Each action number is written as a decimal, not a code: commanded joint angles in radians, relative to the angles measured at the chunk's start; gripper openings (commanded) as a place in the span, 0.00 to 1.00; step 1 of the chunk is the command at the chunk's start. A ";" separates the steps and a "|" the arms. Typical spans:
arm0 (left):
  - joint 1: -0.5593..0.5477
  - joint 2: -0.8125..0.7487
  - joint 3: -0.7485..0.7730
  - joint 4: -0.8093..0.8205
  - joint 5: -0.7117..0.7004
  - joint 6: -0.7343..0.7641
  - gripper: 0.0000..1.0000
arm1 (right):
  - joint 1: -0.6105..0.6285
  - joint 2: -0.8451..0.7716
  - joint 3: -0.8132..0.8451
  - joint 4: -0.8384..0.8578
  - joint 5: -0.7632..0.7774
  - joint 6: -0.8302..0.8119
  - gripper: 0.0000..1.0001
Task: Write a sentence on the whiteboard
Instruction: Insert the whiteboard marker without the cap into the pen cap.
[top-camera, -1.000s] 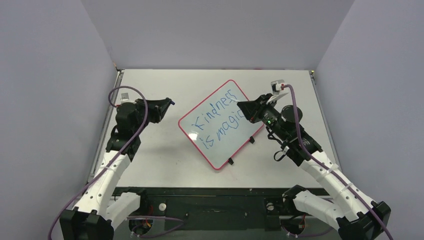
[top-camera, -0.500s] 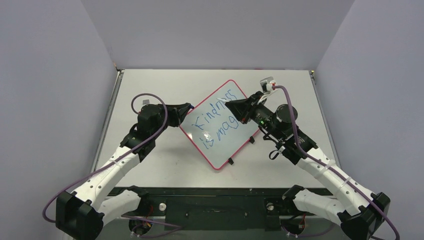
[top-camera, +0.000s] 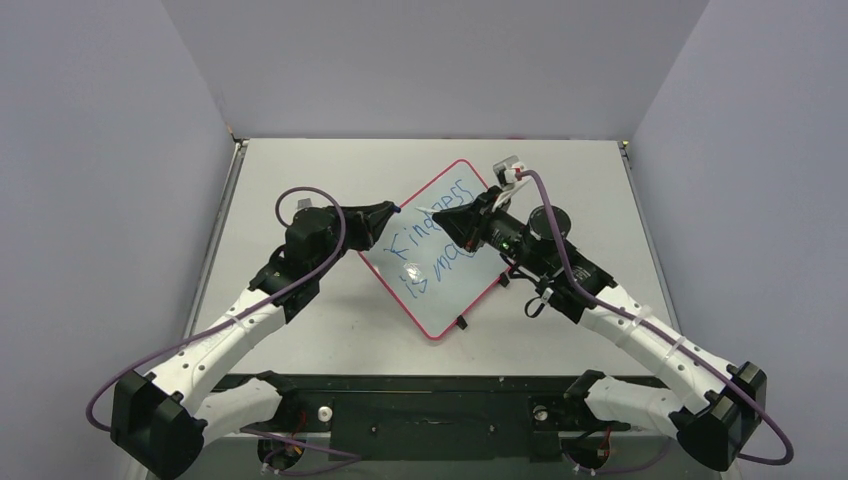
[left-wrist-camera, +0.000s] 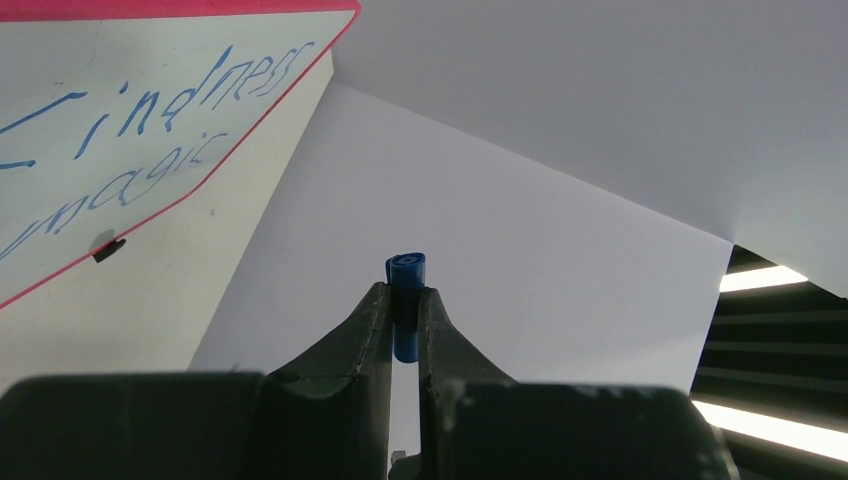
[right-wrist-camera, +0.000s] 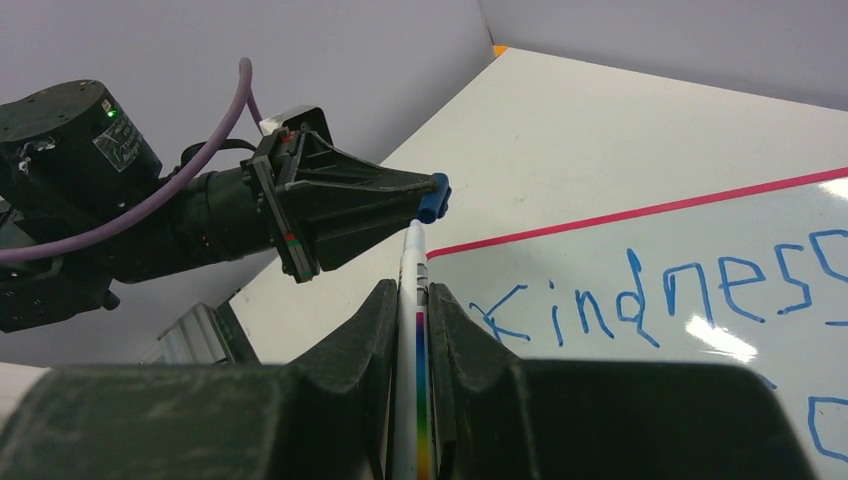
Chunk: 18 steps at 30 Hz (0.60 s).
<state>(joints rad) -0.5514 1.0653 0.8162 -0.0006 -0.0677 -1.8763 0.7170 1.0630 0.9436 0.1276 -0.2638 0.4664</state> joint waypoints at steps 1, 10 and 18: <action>-0.007 0.002 0.037 0.066 -0.021 -0.024 0.00 | 0.021 0.017 0.058 0.070 -0.002 -0.025 0.00; -0.009 0.004 0.024 0.081 -0.012 -0.036 0.00 | 0.043 0.070 0.072 0.076 0.016 -0.034 0.00; -0.008 0.004 0.016 0.097 -0.003 -0.045 0.00 | 0.051 0.100 0.081 0.081 0.029 -0.038 0.00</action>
<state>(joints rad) -0.5552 1.0710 0.8162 0.0330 -0.0708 -1.9083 0.7586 1.1591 0.9771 0.1417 -0.2501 0.4488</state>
